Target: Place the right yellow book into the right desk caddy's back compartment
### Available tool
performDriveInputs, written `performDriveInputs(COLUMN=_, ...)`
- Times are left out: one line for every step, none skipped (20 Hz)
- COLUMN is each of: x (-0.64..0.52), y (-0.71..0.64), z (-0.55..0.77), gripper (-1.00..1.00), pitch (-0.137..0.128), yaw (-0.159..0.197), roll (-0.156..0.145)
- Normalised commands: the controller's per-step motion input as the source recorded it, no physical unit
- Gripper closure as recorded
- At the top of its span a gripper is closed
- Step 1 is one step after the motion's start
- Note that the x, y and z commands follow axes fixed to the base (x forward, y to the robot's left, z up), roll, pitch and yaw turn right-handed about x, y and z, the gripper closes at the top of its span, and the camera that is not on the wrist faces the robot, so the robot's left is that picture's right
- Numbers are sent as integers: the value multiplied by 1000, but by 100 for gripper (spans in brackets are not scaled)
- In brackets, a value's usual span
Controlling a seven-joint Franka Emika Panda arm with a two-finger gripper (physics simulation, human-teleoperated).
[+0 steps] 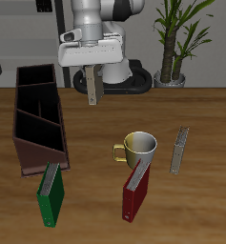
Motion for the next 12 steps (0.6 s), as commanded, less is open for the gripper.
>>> performDriveInputs(x=-65, y=-370, z=83, gripper=100, pitch=-3, yaw=108, roll=-142)
performDriveInputs(x=-15, y=-184, z=10, gripper=100, pitch=39, yaw=131, roll=-45)
performDriveInputs(x=-50, y=-267, z=96, gripper=100, pitch=1, yaw=97, roll=-124)
performDriveInputs(x=-69, y=-180, z=118, gripper=100, pitch=-27, yaw=108, roll=-58)
performDriveInputs(x=-166, y=-305, z=212, gripper=100, pitch=-20, yaw=80, roll=-119)
performDriveInputs(x=-60, y=-99, z=85, gripper=100, pitch=6, yaw=17, roll=-28)
performDriveInputs(x=-216, y=129, z=12, gripper=100, pitch=0, yaw=0, roll=0)
performDriveInputs(x=-170, y=-636, z=229, gripper=100, pitch=-29, yaw=136, roll=-187)
performDriveInputs(x=-250, y=-110, z=49, gripper=100, pitch=4, yaw=68, roll=-51)
performDriveInputs(x=-138, y=-280, z=118, gripper=100, pitch=-60, yaw=102, roll=-82)
performDriveInputs(x=-141, y=-97, z=2, gripper=100, pitch=-7, yaw=21, roll=-47)
performDriveInputs(x=-88, y=-266, z=-23, gripper=100, pitch=72, yaw=0, roll=-68)
